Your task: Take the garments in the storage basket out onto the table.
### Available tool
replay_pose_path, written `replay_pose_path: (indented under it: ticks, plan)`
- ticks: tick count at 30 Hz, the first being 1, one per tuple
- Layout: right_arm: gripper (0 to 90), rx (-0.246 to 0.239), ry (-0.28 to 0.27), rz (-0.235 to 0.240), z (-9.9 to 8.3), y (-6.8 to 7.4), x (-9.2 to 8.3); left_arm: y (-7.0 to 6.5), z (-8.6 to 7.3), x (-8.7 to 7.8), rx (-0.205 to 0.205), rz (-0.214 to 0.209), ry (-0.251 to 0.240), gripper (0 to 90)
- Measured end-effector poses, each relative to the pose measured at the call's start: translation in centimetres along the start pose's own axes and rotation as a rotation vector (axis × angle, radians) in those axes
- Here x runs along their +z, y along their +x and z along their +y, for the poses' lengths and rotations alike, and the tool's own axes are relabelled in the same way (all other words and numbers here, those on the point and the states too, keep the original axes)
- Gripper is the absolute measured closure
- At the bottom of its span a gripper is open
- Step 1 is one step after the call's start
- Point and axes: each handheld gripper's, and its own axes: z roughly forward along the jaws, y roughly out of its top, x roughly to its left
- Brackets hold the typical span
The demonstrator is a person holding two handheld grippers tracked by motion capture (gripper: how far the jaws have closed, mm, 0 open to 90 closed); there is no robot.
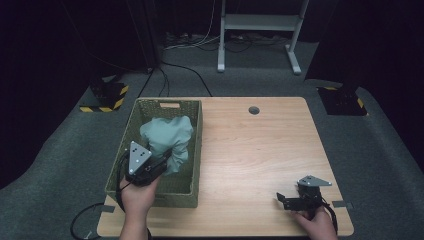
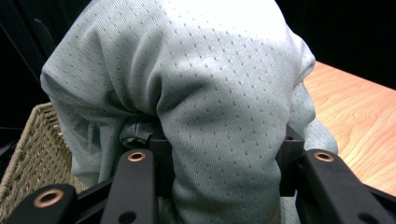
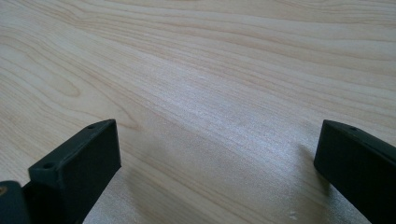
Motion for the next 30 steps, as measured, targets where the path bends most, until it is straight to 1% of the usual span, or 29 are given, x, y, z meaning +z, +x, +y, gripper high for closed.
replay_pose_path:
  ticks: [7,16,23,30]
  plan:
    - [0.0,-0.004,0.000,-0.002,0.0,0.0,0.0,-0.5,0.4,-0.3,0.008,-0.007,-0.021,55.7]
    - [0.0,-0.004,0.000,-0.003,0.0,0.0,0.0,-1.4,1.0,-0.6,0.036,-0.008,-0.044,55.7]
    - [0.0,-0.006,0.002,-0.006,0.0,0.1,0.0,-2.2,1.3,-0.8,0.048,-0.021,-0.059,55.6]
    - [0.0,-0.009,0.004,-0.009,0.0,0.1,0.0,-3.0,1.6,-0.7,0.062,-0.044,-0.064,55.6]
